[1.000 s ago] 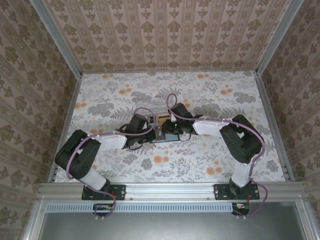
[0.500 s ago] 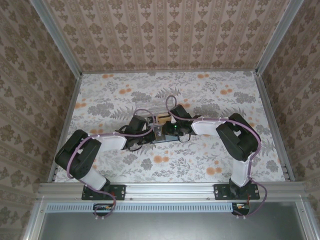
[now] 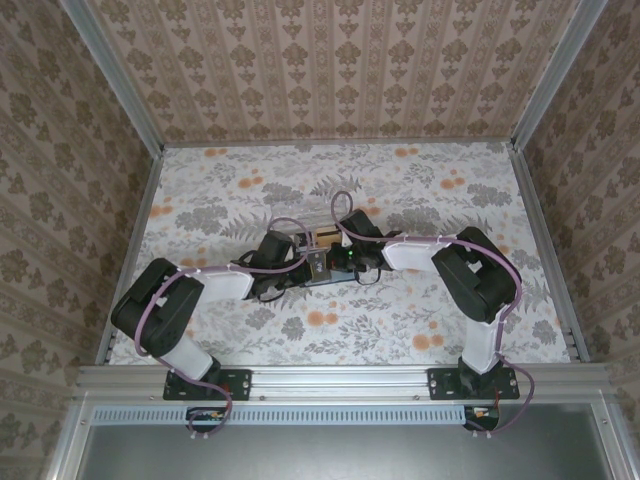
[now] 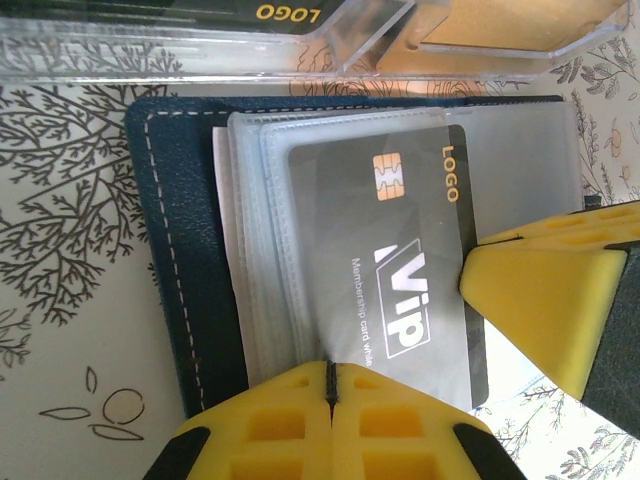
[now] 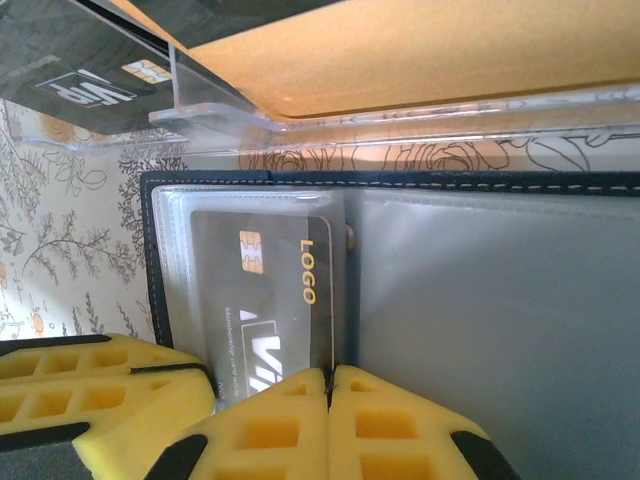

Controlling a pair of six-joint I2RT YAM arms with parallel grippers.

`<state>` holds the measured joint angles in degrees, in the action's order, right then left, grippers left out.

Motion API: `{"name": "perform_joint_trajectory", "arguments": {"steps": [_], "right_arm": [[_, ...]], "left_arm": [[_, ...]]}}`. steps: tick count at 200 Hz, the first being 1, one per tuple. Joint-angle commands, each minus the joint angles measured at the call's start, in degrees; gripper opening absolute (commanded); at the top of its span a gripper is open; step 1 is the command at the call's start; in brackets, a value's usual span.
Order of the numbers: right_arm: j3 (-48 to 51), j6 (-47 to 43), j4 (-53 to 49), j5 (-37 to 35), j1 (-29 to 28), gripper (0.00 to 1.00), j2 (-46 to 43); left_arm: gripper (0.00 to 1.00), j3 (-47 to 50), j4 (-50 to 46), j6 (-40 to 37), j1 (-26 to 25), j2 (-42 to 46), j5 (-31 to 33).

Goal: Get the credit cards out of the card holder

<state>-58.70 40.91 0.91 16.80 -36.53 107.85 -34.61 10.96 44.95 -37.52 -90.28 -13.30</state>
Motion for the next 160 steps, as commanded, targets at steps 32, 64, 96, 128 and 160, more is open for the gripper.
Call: {"name": "perform_joint_trajectory", "arguments": {"steps": [32, 64, 96, 128, 160], "right_arm": [[4.77, 1.69, 4.02, 2.67, 3.22, 0.0, -1.42], [6.45, 1.87, 5.51, 3.78, 4.87, 0.0, -1.8], [7.35, 1.29, 5.51, 4.22, 6.07, 0.0, -2.64], [9.42, 0.8, 5.68, 4.82, 7.88, 0.0, -5.11], [11.81, 0.34, 5.44, 5.8, 9.36, 0.0, -9.5]], "left_arm": [[0.0, 0.78, -4.73, 0.42, -0.06, -1.39, 2.01], [0.0, 1.37, -5.05, 0.75, 0.45, -1.22, 2.31], [0.0, 1.48, -5.25, 0.64, 0.52, -0.87, 2.22], [0.0, 1.32, -5.32, 0.32, 0.52, -0.45, 1.8], [0.0, 0.96, -5.34, -0.04, 0.56, -0.03, 1.14]]}}
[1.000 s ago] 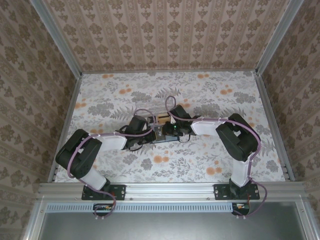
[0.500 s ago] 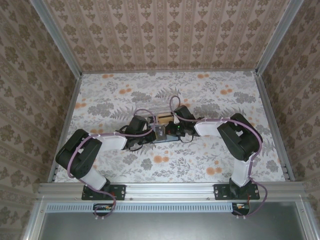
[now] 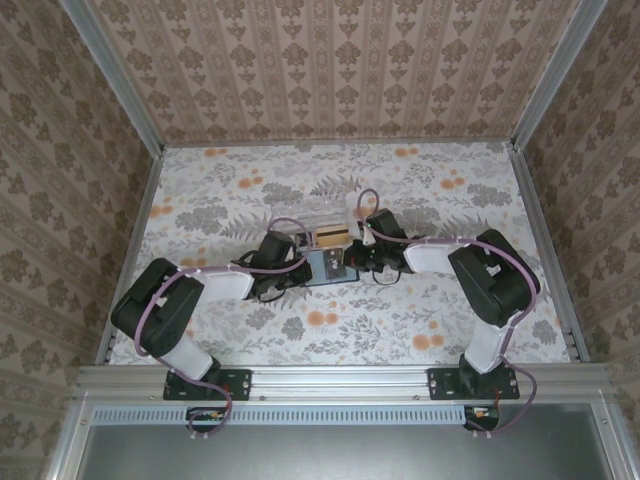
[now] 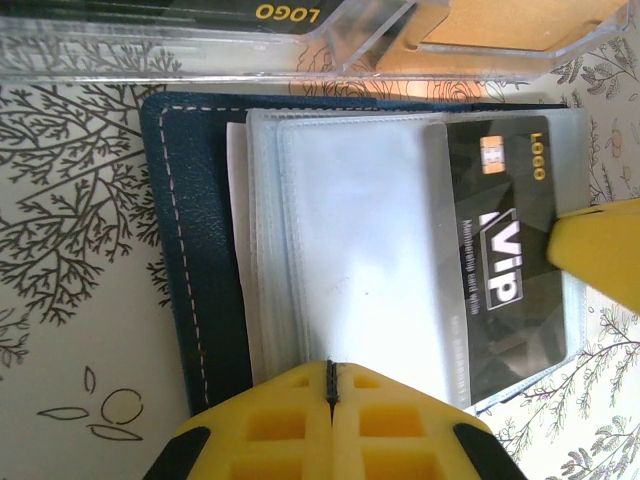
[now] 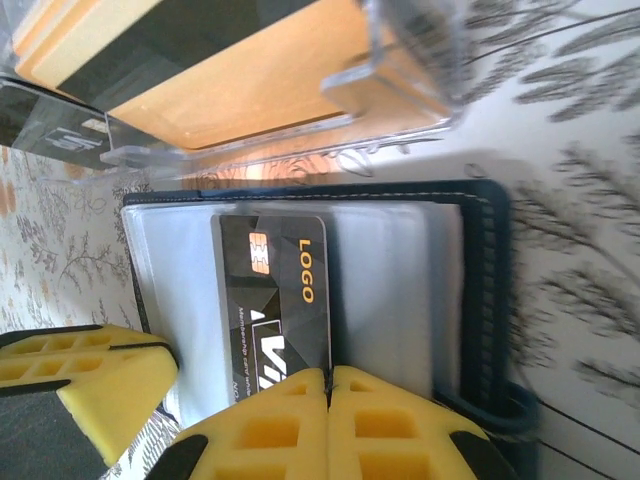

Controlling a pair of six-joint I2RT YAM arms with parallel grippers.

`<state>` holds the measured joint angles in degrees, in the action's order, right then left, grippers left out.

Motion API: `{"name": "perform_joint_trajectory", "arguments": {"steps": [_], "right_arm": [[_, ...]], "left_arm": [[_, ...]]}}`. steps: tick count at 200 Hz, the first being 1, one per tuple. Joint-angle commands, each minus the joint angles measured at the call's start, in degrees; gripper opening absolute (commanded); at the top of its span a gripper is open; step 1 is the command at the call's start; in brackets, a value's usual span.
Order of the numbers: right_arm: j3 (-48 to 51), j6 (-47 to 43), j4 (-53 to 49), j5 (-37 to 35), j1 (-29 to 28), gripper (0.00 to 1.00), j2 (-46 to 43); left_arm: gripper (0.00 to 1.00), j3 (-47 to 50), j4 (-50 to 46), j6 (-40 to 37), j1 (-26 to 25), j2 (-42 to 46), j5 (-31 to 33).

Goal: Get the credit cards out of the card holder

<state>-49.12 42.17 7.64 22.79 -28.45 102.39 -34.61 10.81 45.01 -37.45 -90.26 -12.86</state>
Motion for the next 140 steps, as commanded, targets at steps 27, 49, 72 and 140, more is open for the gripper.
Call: {"name": "perform_joint_trajectory", "arguments": {"steps": [27, 49, 72, 140], "right_arm": [[3.23, -1.95, -3.22, -0.09, 1.55, 0.0, -8.81], [2.93, -3.87, -7.07, -1.22, 1.62, 0.0, -13.27], [1.95, -7.08, -11.4, -2.33, 1.54, 0.0, -17.46], [-11.35, -28.45, -27.93, -14.73, -7.94, 0.0, -21.08]], "left_arm": [[0.0, -0.03, -6.21, -1.06, 0.37, 0.99, -0.25], [0.0, -1.13, -7.74, -1.48, 0.3, 3.67, -0.84], [0.01, -2.5, -10.79, -2.05, 0.22, 8.87, -0.65], [1.0, -3.98, -27.03, -2.97, 2.17, 34.98, 8.53]]}}
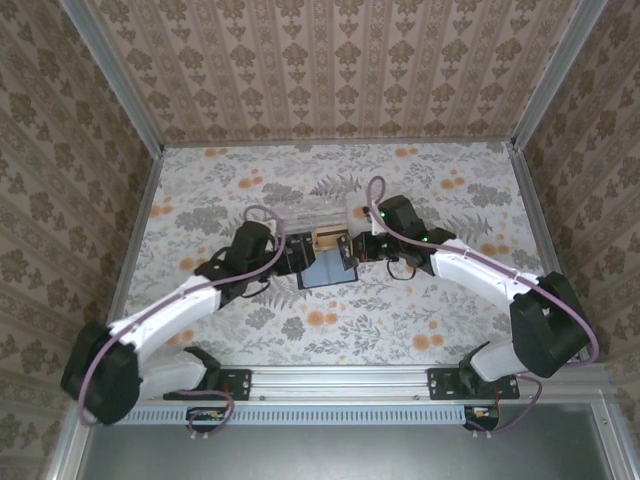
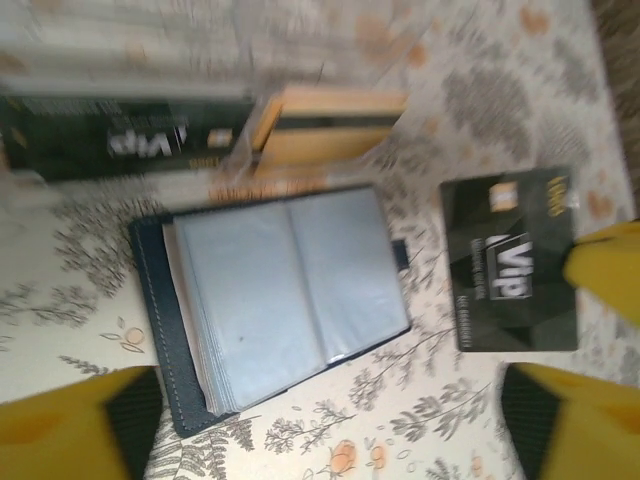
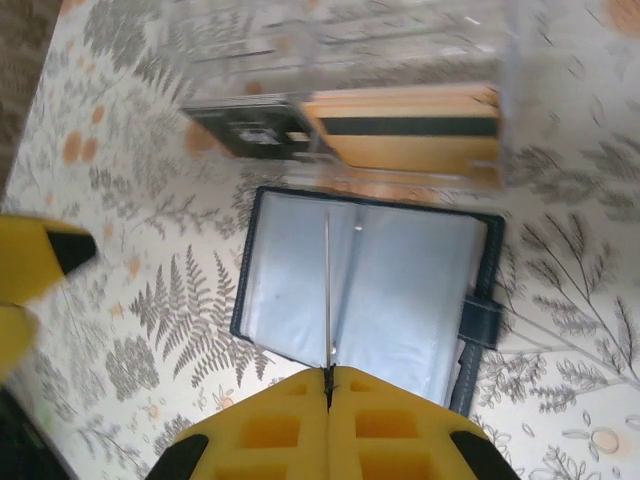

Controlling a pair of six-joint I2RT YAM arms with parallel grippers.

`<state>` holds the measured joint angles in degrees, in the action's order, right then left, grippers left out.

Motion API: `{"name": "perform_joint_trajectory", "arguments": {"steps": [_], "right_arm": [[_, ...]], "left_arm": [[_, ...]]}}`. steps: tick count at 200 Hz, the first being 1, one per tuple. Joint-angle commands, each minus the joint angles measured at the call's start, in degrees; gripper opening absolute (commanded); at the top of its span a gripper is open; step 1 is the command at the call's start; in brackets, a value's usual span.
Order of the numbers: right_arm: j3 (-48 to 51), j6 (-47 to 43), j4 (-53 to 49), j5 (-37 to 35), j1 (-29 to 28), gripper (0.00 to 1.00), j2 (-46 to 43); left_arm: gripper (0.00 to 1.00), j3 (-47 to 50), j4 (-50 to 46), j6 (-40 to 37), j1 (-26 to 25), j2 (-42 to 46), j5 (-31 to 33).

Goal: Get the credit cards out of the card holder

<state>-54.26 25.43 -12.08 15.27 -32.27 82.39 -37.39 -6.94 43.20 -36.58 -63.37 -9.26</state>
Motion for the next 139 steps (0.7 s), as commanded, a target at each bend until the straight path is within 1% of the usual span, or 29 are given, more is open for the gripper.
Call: {"name": "perform_joint_trajectory", "arguments": {"steps": [1, 21, 37, 54, 69, 87, 104, 139], "right_arm": [[-6.43, -12.11, -8.35, -7.42, -4.34, 0.0, -1.0], [-9.98, -19.25, -8.62, -10.42, -7.47, 0.0, 0.86], [-11.46, -27.18, -6.91, -14.67, -10.21, 0.0, 2.92], [-11.89, -37.62, -4.04, -16.88, -12.86, 0.0, 5.27], [-13.16, -44.58, -2.62, -19.44, -14.74, 0.0, 7.74], [-16.48, -50.5, -2.96, -19.49, -15.41, 0.0, 11.0], [-20.52, -56.47, -5.53, -18.5, -15.65, 0.0, 14.16], [-26.77, -69.98, -8.37, -21.84, -16.18, 0.0, 20.76]], "left_arm": [[1.0, -1.24, -9.43, -1.13, 1.36, 8.49, 5.07], [1.0, -2.04, -15.08, -0.86, 2.74, 16.28, 7.95], [1.0, -2.58, -19.0, -1.0, 4.16, 22.24, 9.65], [1.0, -3.03, -22.62, -1.03, 5.49, 28.2, 11.31], [1.0, -3.38, -25.48, -1.14, 6.37, 33.38, 13.15], [1.0, -3.62, -28.1, -1.42, 6.78, 38.06, 15.35], [1.0, -3.62, -30.56, -0.66, 6.78, 41.81, 18.55], [1.0, -1.56, -31.39, -0.18, 6.78, 49.65, 21.36]]}}
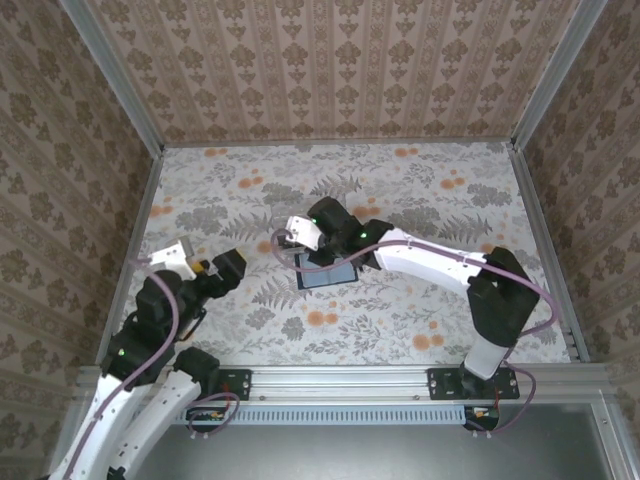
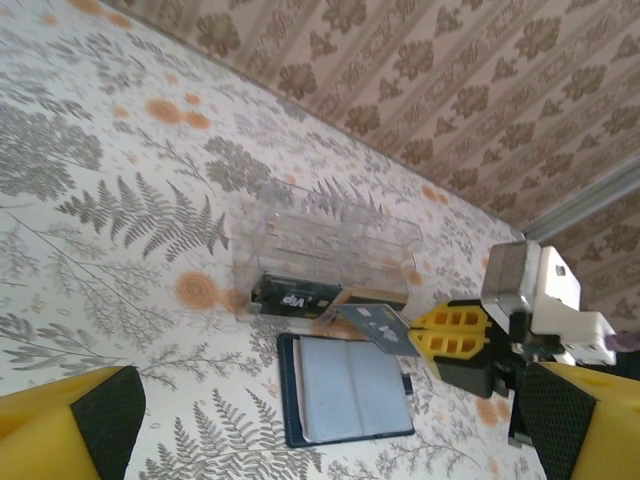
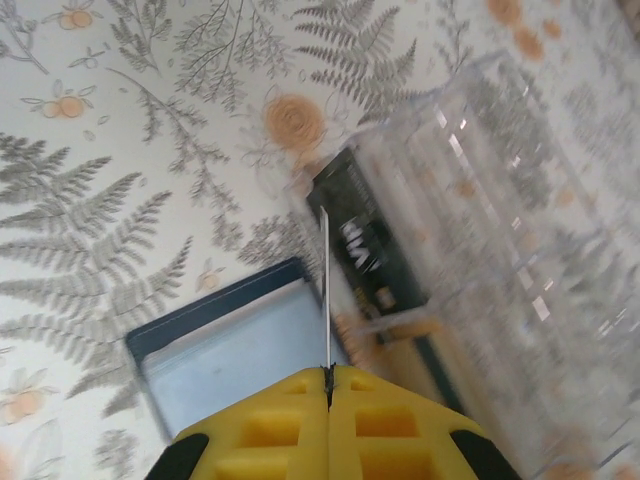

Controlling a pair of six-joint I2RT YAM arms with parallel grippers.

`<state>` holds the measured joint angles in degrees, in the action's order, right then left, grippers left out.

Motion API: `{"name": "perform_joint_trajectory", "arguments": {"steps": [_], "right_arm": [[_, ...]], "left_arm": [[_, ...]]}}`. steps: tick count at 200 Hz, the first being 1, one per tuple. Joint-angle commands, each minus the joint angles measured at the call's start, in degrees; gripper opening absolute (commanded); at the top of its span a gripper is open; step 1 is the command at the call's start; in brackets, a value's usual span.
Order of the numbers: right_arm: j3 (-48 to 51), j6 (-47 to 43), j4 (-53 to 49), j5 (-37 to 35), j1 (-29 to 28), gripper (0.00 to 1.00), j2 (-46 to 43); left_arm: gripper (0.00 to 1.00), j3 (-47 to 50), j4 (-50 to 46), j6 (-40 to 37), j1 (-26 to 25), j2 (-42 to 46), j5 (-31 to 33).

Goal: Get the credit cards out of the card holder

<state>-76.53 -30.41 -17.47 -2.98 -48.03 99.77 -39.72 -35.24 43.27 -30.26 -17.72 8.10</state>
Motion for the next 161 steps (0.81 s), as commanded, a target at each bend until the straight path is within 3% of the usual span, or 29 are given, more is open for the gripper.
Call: {"name": "perform_joint_trajectory", "arguments": {"steps": [1, 48, 161], "right_arm": [[-4.59, -14.45, -2.99, -3.69, -0.45, 0.0, 3.57], [-5.24, -26.86, 1.65, -5.54, -0.47, 0.0, 9.09], [-12.08, -28.79, 0.76, -2.64, -0.16, 0.0, 16.44]], "left_arm": [[1.0, 0.78, -3.17, -0.26, 0.47, 4.09, 4.06], [1.0, 0.01, -6.31, -0.29, 0.44, 6.38, 6.17], [1.0, -0.35, -7.47, -0.47, 0.47, 5.53, 6.78]]}}
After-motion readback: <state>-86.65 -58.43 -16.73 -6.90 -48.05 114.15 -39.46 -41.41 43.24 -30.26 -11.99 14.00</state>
